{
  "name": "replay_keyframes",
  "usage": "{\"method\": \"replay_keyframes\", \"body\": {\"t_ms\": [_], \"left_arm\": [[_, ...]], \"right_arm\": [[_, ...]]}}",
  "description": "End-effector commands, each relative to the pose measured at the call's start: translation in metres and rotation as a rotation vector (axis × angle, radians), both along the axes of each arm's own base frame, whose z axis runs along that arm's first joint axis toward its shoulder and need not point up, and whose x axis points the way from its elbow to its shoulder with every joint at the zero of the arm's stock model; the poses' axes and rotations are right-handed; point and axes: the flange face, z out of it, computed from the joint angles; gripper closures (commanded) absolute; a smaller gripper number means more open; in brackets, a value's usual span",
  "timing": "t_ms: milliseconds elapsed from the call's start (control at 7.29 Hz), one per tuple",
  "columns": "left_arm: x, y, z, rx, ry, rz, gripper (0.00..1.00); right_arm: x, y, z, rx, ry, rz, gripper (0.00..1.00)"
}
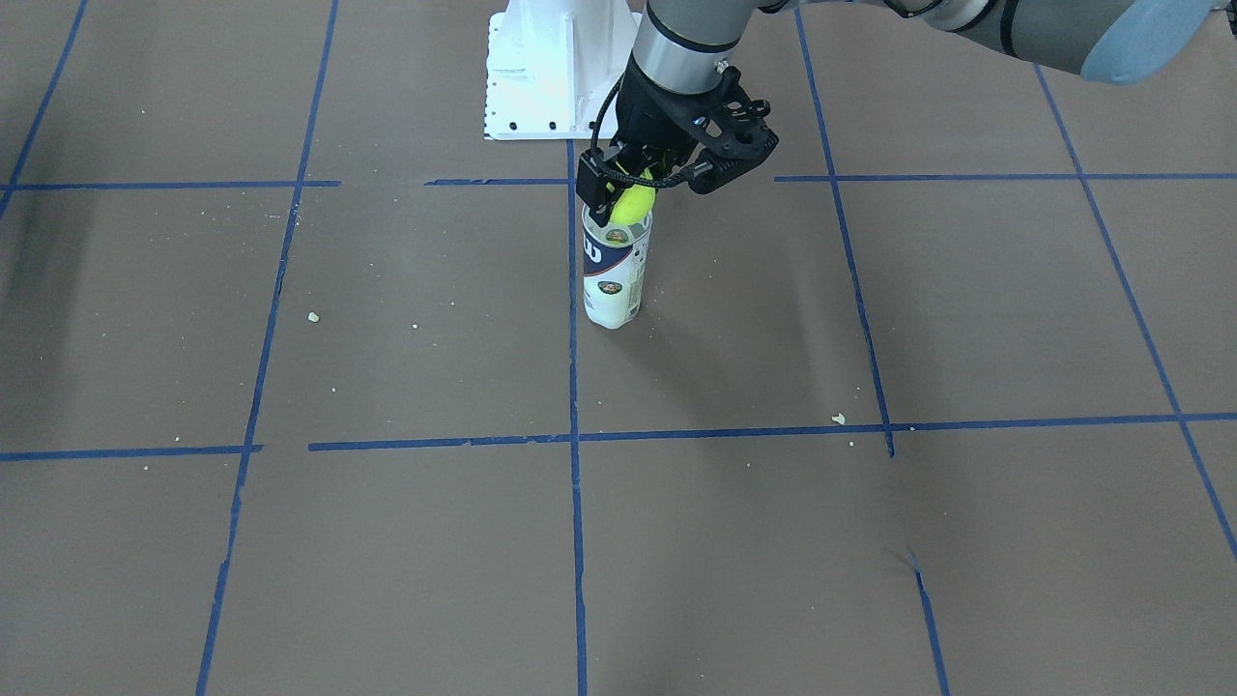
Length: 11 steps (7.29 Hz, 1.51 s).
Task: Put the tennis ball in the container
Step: 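Lift the ball with the left gripper and carry it over the clear tube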
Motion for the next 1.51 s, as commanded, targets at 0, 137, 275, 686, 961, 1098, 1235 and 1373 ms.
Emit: {"method": "replay_keyframes", "body": {"t_ms": [0,137,275,686,961,1098,1235,1373], "left_arm": [[0.009,0.005,0.004,-0.006,-0.008,0.014,0.71],[0.008,0.006,0.003,-0.003,-0.005,0.015,0.6],[0.007,0.006,0.003,0.001,-0.004,0.016,0.42],[0.01,0.004,0.008,-0.002,-0.015,0.018,0.27],[0.01,0.004,0.009,-0.003,-0.017,0.018,0.0],[0.01,0.004,0.009,-0.003,-0.016,0.018,0.0],[0.008,0.004,0.01,0.002,-0.017,0.02,0.0],[-0.004,-0.004,0.012,0.026,-0.02,0.013,0.0]], "right_arm": [[0.0,0.0,0.0,0.0,0.0,0.0,0.0],[0.0,0.0,0.0,0.0,0.0,0.0,0.0],[0.0,0.001,0.001,-0.002,0.0,0.0,0.0],[0.0,0.0,0.0,0.0,0.0,0.0,0.0],[0.0,0.0,0.0,0.0,0.0,0.0,0.0],[0.0,0.0,0.0,0.0,0.0,0.0,0.0],[0.0,0.0,0.0,0.0,0.0,0.0,0.0],[0.0,0.0,0.0,0.0,0.0,0.0,0.0]]}}
